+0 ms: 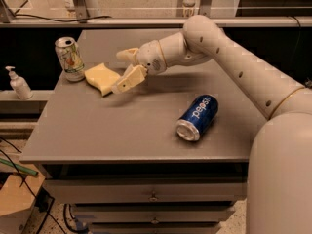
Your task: Move sponge near 7up can
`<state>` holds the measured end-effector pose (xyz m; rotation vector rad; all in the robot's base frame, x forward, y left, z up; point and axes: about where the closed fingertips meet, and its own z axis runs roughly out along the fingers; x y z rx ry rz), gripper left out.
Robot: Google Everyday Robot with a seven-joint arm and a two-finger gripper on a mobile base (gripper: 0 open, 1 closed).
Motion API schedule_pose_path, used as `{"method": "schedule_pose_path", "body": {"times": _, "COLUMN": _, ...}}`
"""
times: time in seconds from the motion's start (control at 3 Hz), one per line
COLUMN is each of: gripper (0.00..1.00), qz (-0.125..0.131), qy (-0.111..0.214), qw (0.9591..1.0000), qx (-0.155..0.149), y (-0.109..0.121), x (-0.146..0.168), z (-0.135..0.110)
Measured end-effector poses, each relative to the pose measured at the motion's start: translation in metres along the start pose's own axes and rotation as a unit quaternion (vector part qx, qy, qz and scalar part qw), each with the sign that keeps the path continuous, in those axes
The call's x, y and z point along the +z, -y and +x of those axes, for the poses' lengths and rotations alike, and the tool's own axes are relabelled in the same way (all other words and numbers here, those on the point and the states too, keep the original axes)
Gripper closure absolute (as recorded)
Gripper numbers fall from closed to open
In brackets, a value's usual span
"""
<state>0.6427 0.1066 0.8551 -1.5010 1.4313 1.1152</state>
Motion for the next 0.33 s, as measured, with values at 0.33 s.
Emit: {"method": "schedule_pose_path", "body": {"times": 0.33, "gripper": 0.0, "qz": 0.0, "qy": 0.0, "qw": 1.0, "qx": 0.0, "y": 0.0, "x": 0.0001, "z": 0.0}}
